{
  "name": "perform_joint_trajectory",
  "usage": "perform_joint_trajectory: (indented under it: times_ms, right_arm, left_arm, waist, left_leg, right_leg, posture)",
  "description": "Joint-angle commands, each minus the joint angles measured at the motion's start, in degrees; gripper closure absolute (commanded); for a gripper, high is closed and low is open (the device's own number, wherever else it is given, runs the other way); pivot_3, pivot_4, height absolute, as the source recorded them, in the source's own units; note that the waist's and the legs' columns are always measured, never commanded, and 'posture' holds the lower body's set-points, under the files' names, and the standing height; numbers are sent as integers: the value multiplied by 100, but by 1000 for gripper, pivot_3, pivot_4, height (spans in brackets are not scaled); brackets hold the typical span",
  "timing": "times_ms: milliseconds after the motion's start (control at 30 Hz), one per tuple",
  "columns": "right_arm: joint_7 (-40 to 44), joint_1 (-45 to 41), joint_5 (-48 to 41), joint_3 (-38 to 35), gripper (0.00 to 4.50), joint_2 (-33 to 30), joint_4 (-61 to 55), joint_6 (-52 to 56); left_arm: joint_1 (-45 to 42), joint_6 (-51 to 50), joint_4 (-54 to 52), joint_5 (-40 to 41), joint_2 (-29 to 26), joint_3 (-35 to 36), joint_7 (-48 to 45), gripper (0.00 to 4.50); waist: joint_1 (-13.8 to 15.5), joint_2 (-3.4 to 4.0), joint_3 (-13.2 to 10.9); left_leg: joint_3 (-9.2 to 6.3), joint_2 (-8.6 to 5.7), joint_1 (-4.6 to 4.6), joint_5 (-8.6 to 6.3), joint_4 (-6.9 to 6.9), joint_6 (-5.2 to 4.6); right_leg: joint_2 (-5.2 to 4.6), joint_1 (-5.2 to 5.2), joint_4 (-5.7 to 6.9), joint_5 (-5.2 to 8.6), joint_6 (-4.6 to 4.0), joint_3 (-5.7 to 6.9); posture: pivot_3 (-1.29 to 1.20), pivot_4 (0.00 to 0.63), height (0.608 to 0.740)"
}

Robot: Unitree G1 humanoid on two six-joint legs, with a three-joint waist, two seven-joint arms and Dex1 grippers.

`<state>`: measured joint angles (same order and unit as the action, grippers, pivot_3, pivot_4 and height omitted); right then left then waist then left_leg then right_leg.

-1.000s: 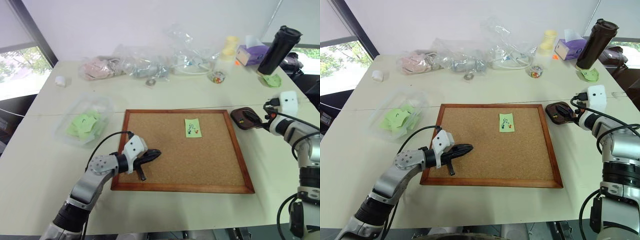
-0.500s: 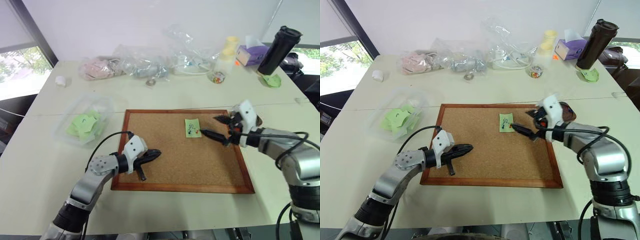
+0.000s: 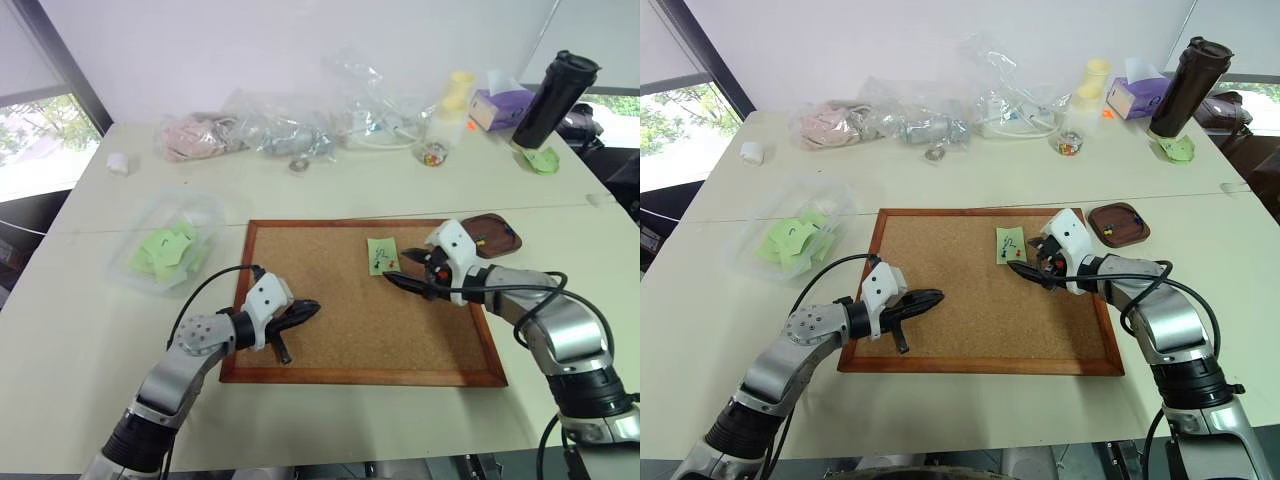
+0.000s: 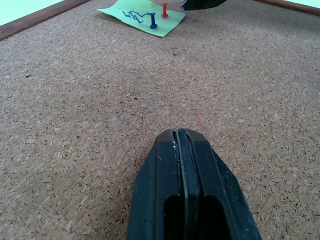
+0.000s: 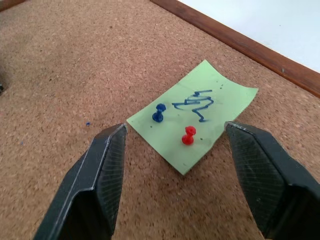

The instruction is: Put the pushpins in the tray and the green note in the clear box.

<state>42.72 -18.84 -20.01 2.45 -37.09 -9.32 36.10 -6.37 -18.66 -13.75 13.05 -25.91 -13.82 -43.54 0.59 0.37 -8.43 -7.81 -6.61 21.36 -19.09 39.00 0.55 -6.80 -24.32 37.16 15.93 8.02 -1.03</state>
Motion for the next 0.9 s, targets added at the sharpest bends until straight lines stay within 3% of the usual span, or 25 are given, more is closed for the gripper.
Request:
perform_joint_trajectory:
  times_ms: [33, 100, 300, 333, 700, 800, 900]
  right_arm:
    - [-1, -195, 91, -4, 1262, 107, 185, -230]
    - [0, -252, 129, 8, 1262, 167, 327, -303]
    - [94, -240, 249, 20, 4161, 162, 539, -469]
    - [109, -234, 258, 21, 4443, 158, 560, -479]
    - [139, -184, 233, -15, 4443, 250, 525, -264]
    - [42, -225, 321, -28, 3102, 256, 552, -265]
    - [81, -238, 371, 25, 1482, 215, 577, -296]
  left_arm:
    - [193, -217, 117, -91, -97, -100, -16, 4500]
    - [202, -221, 111, -86, -95, -103, -15, 4500]
    - [219, -243, 64, -96, -98, -112, 10, 4500]
    - [219, -250, 56, -97, -97, -110, 16, 4500]
    - [244, -338, -57, -78, -99, -104, 72, 4500]
    - [236, -352, -66, -78, -90, -106, 87, 4500]
    - [227, -377, -69, -69, -86, -109, 89, 4500]
  waist:
    - [0, 0, 0]
    - [-2, 0, 0]
    - [-1, 0, 0]
    - [-1, 0, 0]
    - [-1, 0, 0]
    - [-1, 0, 0]
    - [-1, 0, 0]
  left_leg:
    - [0, 0, 0, 0, 0, 0]
    - [0, 0, 0, 0, 0, 0]
    - [0, 0, 0, 0, 0, 0]
    - [0, 0, 0, 0, 0, 0]
    - [0, 0, -1, 0, 0, 0]
    - [0, 0, 0, 0, -1, 0]
    - [0, 0, 0, 0, -1, 0]
  right_leg:
    - [0, 0, 0, 0, 0, 0]
    - [0, 0, 0, 0, 0, 0]
    - [1, 0, 0, 0, 0, 0]
    - [1, 0, 0, 0, 0, 0]
    - [0, 0, 0, 0, 0, 0]
    - [0, 0, 0, 0, 0, 0]
    - [1, 0, 0, 0, 0, 0]
  posture:
    - [0, 150, 740]
    - [0, 150, 740]
    - [0, 150, 740]
    - [0, 150, 740]
    - [0, 150, 740]
    - [0, 150, 740]
    - [0, 150, 740]
